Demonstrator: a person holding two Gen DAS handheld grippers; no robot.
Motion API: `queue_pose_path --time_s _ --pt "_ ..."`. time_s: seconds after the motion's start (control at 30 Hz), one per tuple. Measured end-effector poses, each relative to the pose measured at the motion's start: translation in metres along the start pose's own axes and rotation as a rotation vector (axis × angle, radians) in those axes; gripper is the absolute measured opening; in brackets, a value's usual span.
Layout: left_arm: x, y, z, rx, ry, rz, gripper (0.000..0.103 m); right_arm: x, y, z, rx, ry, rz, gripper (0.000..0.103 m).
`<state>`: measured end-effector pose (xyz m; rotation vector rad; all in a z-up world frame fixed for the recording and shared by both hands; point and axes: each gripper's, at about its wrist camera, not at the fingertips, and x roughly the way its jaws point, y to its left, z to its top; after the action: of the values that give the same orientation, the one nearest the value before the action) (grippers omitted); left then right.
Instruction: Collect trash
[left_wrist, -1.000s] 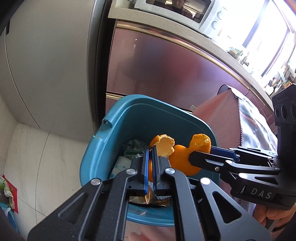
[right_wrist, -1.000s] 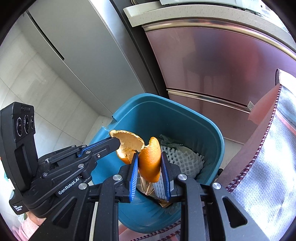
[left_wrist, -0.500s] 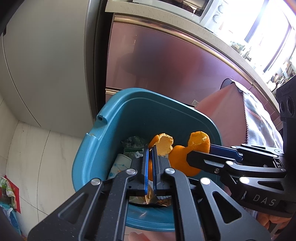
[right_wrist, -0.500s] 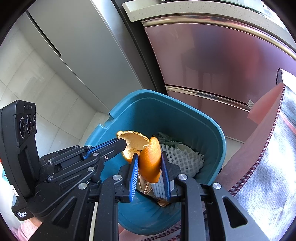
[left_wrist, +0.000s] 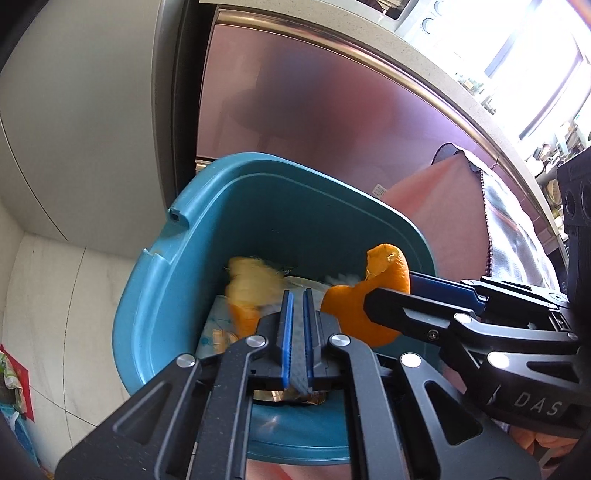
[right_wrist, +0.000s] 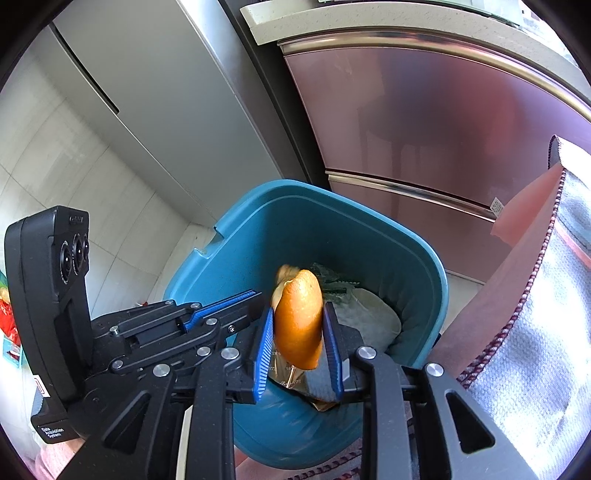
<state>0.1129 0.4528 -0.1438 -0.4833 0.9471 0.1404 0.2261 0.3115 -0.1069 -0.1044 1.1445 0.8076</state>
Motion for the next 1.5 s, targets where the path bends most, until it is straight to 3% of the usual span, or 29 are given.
queue_pose_path --time_s 0.23,0.4,0.57,0.73,0.83,0.9,1.13,1.27,1.5 --pt "-0.016 0.001 -0.006 0.001 -0.039 -0.007 0.029 -0.013 -0.002 -0.005 0.006 -0.035 0.020 0.032" --pt "-0.035 0.003 -0.010 -0.003 -0.075 -0.011 0.034 -0.026 -0.001 -0.009 0.010 -0.068 0.031 0.038" --pt "-0.066 -0.005 -0.016 0.026 -0.135 -0.037 0.049 -0.053 -0.002 -0.019 0.008 -0.126 0.041 0.040" --pt "-0.108 -0.023 -0.022 0.094 -0.231 -0.079 0.069 -0.110 -0.004 -0.046 -0.035 -0.278 0.024 0.060" --pt "-0.133 -0.043 -0.032 0.159 -0.297 -0.102 0.090 -0.148 -0.013 -0.072 -0.030 -0.384 -0.030 0.072" --pt "-0.148 -0.061 -0.041 0.206 -0.346 -0.114 0.098 -0.171 -0.020 -0.092 -0.020 -0.440 -0.075 0.077" --pt "-0.175 -0.128 -0.074 0.301 -0.460 -0.177 0.097 -0.233 -0.034 -0.170 0.053 -0.629 -0.329 0.096" --pt "-0.184 -0.167 -0.097 0.339 -0.506 -0.215 0.097 -0.265 -0.042 -0.213 0.092 -0.733 -0.494 0.096" --pt "-0.193 -0.230 -0.131 0.411 -0.568 -0.234 0.097 -0.308 -0.062 -0.270 0.164 -0.846 -0.698 0.096"
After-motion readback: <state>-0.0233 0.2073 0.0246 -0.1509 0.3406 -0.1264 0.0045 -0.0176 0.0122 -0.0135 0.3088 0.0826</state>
